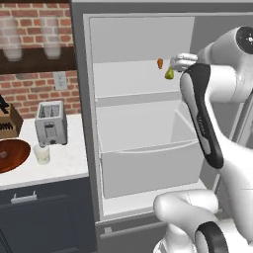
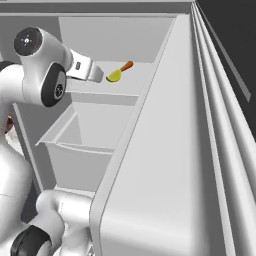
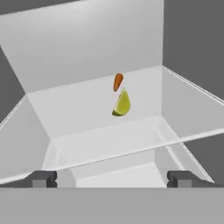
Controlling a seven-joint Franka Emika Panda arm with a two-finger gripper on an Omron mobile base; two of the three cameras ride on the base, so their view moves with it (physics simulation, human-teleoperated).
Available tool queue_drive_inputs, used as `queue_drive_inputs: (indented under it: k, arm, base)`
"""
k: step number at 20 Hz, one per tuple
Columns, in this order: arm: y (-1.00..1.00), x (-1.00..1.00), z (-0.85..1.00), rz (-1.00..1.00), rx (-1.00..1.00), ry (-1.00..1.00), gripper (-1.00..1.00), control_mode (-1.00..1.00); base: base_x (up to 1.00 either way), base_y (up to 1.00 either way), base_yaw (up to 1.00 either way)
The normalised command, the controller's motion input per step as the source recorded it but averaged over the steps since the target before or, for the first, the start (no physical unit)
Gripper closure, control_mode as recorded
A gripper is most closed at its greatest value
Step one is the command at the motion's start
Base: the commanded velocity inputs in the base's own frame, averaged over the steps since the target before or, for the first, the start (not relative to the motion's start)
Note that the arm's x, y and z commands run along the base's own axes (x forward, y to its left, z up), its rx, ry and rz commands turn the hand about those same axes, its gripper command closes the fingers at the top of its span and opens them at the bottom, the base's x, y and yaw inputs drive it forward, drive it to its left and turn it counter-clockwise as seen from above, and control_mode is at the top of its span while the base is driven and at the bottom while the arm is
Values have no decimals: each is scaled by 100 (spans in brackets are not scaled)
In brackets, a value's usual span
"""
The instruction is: Grab a lemon wedge from the fridge and one ice cube from the ice bowl, and put them in the glass of lemonade.
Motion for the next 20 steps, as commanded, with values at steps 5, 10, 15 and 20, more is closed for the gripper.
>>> queue_drive_inputs:
  k: [5,10,15,20]
  arm:
    - [-3,79,-76,0,0,26,-100,-100]
    - [-9,44,-67,0,0,0,-100,-100]
    - [-9,55,13,0,0,0,-100,-100]
    - [-9,78,-1,0,0,2,-100,-100]
  base:
    - [0,0,0]
    - [0,0,0]
    - [0,0,0]
    - [0,0,0]
